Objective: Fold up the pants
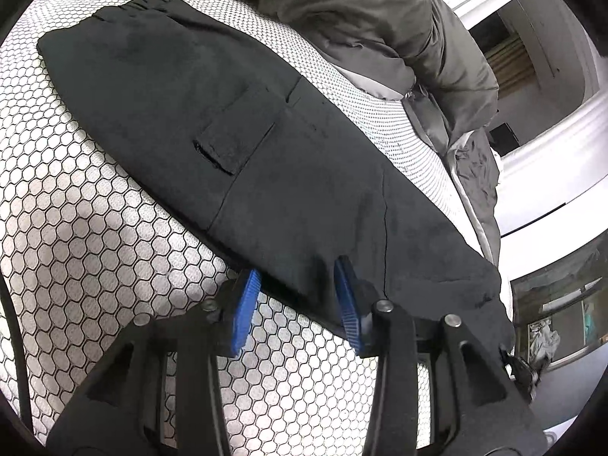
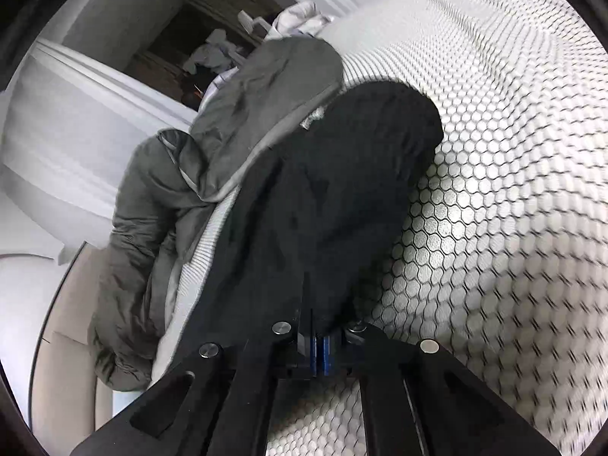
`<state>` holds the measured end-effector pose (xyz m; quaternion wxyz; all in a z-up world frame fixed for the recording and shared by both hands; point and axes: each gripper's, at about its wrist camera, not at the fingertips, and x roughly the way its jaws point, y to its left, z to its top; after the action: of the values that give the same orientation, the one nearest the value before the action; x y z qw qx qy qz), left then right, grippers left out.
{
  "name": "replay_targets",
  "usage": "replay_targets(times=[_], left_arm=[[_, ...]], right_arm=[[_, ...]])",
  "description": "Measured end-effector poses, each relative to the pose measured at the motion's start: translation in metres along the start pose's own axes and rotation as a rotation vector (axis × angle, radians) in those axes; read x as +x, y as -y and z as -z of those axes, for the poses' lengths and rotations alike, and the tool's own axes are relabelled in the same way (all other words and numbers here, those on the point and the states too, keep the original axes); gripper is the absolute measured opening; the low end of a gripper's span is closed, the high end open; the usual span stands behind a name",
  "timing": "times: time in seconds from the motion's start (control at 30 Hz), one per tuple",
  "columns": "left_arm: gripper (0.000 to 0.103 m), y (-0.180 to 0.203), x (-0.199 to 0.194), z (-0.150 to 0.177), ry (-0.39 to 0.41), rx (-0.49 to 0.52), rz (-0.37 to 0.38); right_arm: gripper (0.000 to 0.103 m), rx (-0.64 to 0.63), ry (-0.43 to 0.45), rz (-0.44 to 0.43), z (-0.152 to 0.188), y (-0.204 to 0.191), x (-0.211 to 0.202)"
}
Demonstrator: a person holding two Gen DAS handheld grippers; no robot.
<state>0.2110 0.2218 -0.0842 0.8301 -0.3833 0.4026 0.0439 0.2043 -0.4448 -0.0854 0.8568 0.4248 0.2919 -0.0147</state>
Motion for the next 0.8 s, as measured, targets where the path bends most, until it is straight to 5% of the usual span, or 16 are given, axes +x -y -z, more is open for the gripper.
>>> replay_targets(times=[0.17,0.33,0.47,0.53,0.63,0.7,0.8], left_arm=[[0.036,0.003,0.002,-0.003,0.006,0.025,-0.014],[0.036,0.001,-0.001,-0.003,0.0,0.025,-0.013],[0.036,-0.005,-0.008,-0.002,0.001,-0.005,0.0],[0.036,-0.008,-0.007,-0.003,-0.002,-0.013,0.0],[0.036,-0.01,-0.004,-0.003,-0.007,-0.007,0.0],[0.036,-0.011,-0.006,-0.003,-0.006,-0.007,0.006],[0.043,-0.014,-0.012,-0.005,0.015,-0.013,-0.027]], right_arm=[[0.001,-0.113,0.019,-0.012,0.009,-0.022,-0.059],[0.011,-0.084,-0.159,0.07,0.011,0.012,-0.039],[0.06,0.071,-0.076,0.001,-0.003,0.039,-0.058],[0.071,0.126,-0.008,-0.045,-0.013,0.049,-0.064],[0.069,0.152,-0.019,-0.092,-0.026,0.053,-0.042],[0.022,0.146,-0.044,-0.037,-0.028,0.053,-0.025],[0.012,0.052,0.01,-0.027,-0.028,0.034,-0.04]])
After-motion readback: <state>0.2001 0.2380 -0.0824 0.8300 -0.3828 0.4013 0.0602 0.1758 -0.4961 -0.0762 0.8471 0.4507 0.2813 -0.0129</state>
